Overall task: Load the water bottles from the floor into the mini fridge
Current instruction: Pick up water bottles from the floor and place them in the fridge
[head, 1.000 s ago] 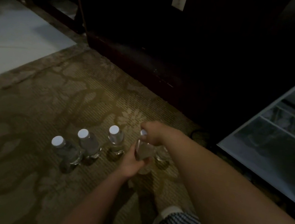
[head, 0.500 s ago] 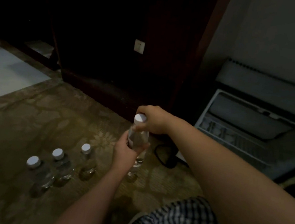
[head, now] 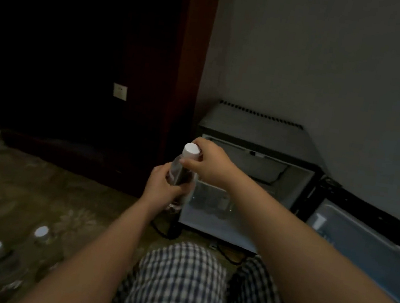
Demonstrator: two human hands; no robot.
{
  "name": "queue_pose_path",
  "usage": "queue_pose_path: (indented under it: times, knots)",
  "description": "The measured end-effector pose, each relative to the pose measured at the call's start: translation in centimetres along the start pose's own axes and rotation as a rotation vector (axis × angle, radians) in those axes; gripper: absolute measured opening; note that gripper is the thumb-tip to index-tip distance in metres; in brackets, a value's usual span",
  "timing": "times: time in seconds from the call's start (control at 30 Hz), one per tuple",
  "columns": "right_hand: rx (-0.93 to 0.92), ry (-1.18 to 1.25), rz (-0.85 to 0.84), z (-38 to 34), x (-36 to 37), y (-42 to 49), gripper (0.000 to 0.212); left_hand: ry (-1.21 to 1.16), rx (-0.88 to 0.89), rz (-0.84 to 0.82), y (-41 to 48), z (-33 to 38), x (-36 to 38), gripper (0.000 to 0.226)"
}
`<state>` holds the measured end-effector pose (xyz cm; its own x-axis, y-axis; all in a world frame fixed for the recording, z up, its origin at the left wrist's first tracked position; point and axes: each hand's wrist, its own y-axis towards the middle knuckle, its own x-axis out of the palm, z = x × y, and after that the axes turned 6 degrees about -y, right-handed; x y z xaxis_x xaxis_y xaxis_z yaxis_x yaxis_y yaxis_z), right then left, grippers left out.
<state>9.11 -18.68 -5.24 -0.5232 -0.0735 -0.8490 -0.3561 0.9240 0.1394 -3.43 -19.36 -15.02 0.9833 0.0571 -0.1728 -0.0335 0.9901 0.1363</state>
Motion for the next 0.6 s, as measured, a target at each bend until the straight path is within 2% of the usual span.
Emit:
queue_pose_path:
  times: [0.07,0.23,0.4,0.6]
  knots:
    - [0.057,0.067,0.058,1.3,-0.7,-0.4,0.036,-0.042,-0.063,-0.098,0.6,1.2,1.8,0.047]
    - [0.178,0.244,0.185,5.0,-2.6,-1.3,0.031,0.051,-0.186,-0.312,3.0,3.8,5.8,0.016]
    - [0.268,0.327,0.237,9.2,-3.8,-1.8,0.034,0.120,-0.202,-0.473,4.9,4.5,8.3,0.041]
    - [0.399,0.389,0.128,14.3,-3.1,-2.2,0.036,0.232,-0.255,-0.610,6.9,2.2,11.6,0.059]
